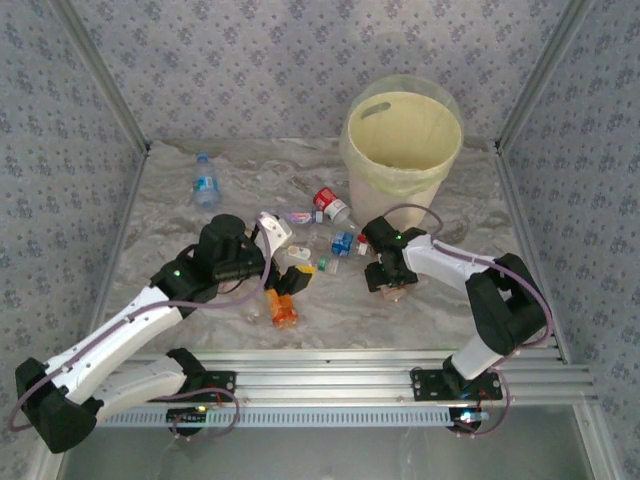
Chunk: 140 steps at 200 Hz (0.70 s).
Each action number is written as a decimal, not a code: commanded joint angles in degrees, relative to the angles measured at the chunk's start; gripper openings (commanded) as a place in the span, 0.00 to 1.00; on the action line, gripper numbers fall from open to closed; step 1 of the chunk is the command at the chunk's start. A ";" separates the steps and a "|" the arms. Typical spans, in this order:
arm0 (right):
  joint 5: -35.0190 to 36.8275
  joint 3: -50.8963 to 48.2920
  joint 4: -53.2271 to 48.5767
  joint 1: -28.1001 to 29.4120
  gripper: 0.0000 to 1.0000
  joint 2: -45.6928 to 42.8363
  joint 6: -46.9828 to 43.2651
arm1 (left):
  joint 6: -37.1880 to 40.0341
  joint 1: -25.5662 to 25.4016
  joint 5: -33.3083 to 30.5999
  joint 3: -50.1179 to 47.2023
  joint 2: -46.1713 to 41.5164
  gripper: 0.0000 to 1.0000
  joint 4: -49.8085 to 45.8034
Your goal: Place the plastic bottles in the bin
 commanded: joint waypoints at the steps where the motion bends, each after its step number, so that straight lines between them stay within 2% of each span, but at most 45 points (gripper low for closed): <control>1: 2.39 -1.04 0.22 0.58 0.67 0.39 1.28 | -0.36 0.60 1.26 2.01 -0.42 1.00 1.84; 49: 2.89 -1.96 -1.31 1.27 0.58 -2.93 1.98 | -0.96 1.57 -0.05 1.57 -0.90 1.00 2.32; 140: -1.19 -4.24 -0.82 2.09 0.55 -18.08 2.16 | -1.81 2.29 -2.59 0.87 -2.38 0.99 3.18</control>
